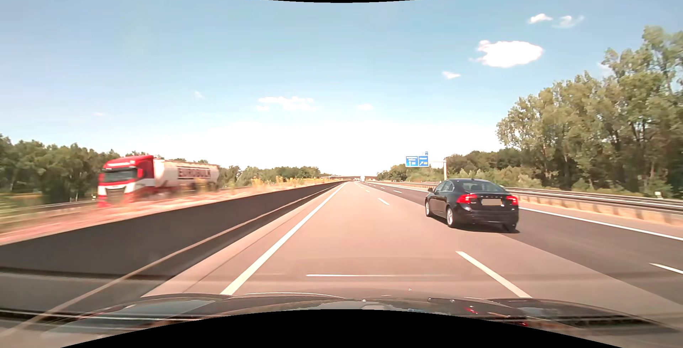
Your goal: Follow the waypoints while adhering to traffic rules and regulations
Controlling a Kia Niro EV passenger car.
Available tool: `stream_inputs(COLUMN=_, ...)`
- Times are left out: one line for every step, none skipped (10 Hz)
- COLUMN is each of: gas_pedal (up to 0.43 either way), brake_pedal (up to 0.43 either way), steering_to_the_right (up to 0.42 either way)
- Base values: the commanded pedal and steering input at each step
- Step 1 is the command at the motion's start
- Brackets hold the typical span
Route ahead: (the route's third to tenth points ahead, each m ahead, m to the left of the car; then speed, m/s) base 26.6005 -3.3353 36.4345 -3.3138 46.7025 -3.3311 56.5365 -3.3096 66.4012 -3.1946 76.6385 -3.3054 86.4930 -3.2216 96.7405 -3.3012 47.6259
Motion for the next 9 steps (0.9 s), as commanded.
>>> stream_inputs(gas_pedal=0.642, brake_pedal=0.0, steering_to_the_right=0.0)
stream_inputs(gas_pedal=0.642, brake_pedal=0.0, steering_to_the_right=-0.001)
stream_inputs(gas_pedal=0.642, brake_pedal=0.0, steering_to_the_right=-0.001)
stream_inputs(gas_pedal=0.642, brake_pedal=0.0, steering_to_the_right=0.0)
stream_inputs(gas_pedal=0.642, brake_pedal=0.0, steering_to_the_right=0.0)
stream_inputs(gas_pedal=0.642, brake_pedal=0.0, steering_to_the_right=0.0)
stream_inputs(gas_pedal=0.642, brake_pedal=0.0, steering_to_the_right=0.0)
stream_inputs(gas_pedal=0.642, brake_pedal=0.0, steering_to_the_right=0.0)
stream_inputs(gas_pedal=0.63, brake_pedal=0.0, steering_to_the_right=0.0)
